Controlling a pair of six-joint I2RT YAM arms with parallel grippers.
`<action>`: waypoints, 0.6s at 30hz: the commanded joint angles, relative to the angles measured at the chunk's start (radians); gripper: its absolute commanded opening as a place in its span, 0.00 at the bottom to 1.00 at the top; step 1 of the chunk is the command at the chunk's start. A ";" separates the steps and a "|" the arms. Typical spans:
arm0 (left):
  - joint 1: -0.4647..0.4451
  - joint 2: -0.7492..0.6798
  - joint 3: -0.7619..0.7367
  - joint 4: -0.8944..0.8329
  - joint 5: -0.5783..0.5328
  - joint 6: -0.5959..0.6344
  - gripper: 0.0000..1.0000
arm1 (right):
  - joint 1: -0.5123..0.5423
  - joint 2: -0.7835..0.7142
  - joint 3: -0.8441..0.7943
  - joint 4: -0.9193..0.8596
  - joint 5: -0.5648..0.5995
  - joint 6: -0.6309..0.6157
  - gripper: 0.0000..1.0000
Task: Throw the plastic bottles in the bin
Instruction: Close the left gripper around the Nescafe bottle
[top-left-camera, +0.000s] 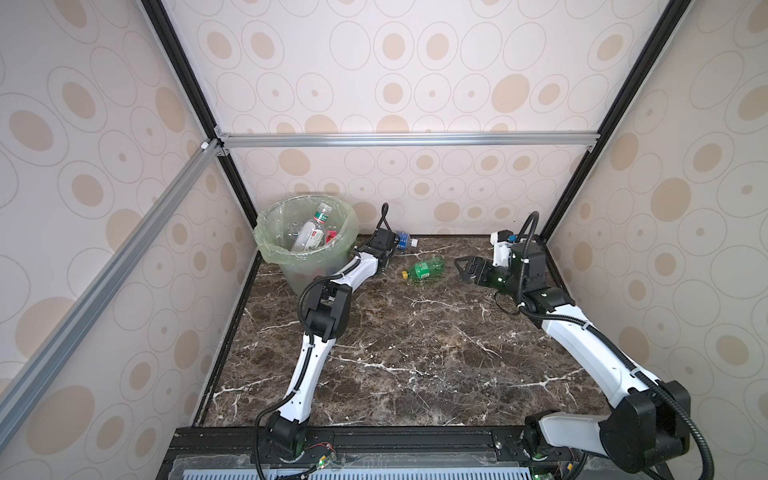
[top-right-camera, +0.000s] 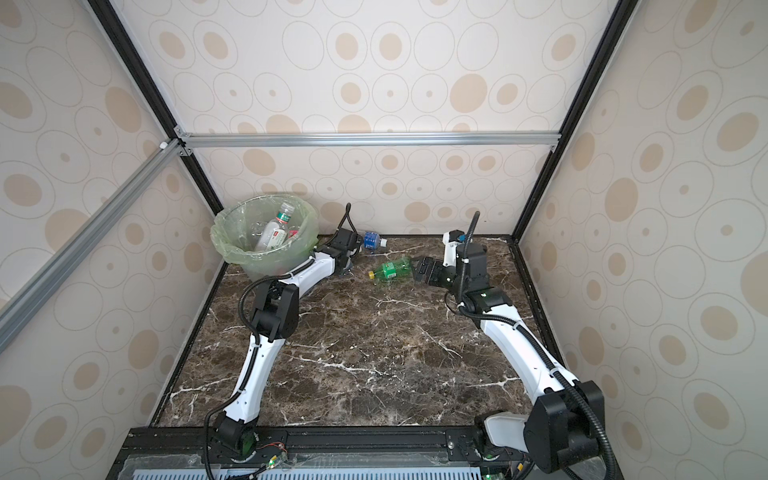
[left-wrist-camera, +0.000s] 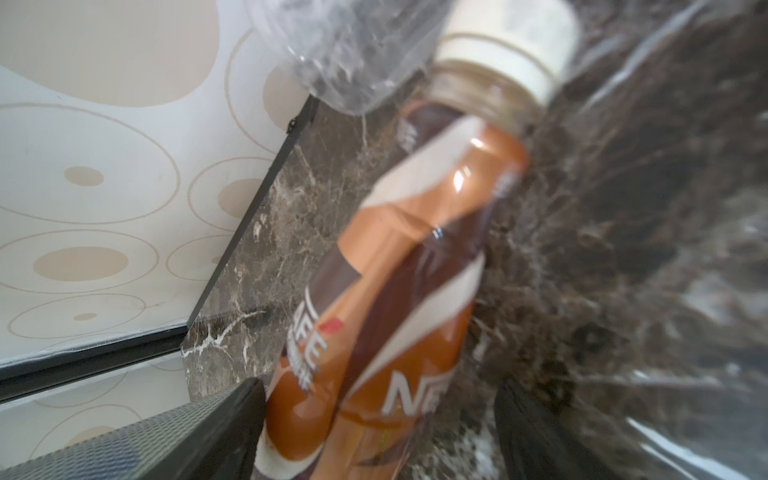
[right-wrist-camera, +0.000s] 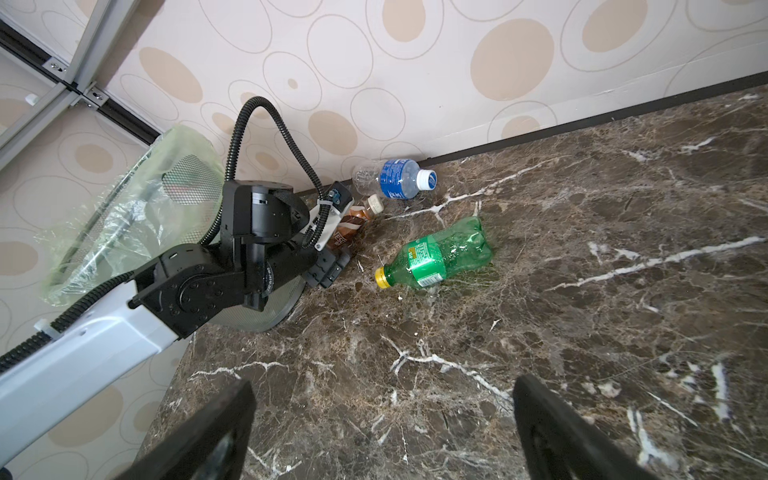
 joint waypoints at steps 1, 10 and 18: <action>-0.024 0.034 -0.052 -0.155 0.069 0.002 0.87 | -0.002 -0.030 -0.020 0.019 -0.004 0.010 1.00; -0.024 0.069 0.004 -0.150 0.038 0.015 0.87 | -0.009 -0.040 -0.032 0.013 -0.003 0.005 1.00; 0.003 0.111 0.055 -0.138 0.014 -0.010 0.86 | -0.019 -0.029 -0.036 0.027 -0.010 0.008 1.00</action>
